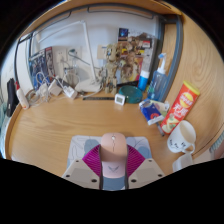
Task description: Arrange mouse
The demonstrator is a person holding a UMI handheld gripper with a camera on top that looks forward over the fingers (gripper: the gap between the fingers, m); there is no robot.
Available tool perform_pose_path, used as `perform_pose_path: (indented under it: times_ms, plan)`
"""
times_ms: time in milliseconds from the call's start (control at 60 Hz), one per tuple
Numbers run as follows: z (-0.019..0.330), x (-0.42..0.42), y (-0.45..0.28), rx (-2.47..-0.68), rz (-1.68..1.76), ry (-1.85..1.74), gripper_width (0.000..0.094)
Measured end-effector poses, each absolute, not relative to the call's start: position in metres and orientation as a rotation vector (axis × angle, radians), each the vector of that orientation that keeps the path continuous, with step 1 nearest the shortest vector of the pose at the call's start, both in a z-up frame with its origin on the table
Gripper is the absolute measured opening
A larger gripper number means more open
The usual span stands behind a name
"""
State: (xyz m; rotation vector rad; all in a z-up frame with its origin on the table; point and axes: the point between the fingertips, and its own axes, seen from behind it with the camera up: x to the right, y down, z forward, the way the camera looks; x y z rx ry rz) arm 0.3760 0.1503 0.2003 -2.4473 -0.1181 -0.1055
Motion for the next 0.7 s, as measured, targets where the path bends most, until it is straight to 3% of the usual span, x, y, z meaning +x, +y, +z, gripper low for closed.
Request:
perform_pose_path:
  times_ms: [183, 417, 633, 667, 700]
  plan:
    - [0.139, 0.373, 0.116, -2.573, -0.131, -0.189, 0.0302]
    - [0.138, 0.371, 0.113, -2.552, -0.115, -0.139, 0.0325]
    - [0.135, 0.375, 0.116, -2.587, -0.049, -0.088, 0.0445]
    - [0.135, 0.377, 0.116, -2.599, -0.053, -0.089, 0.0498]
    - [0.136, 0.381, 0.117, -2.611, -0.074, -0.084, 0.0614]
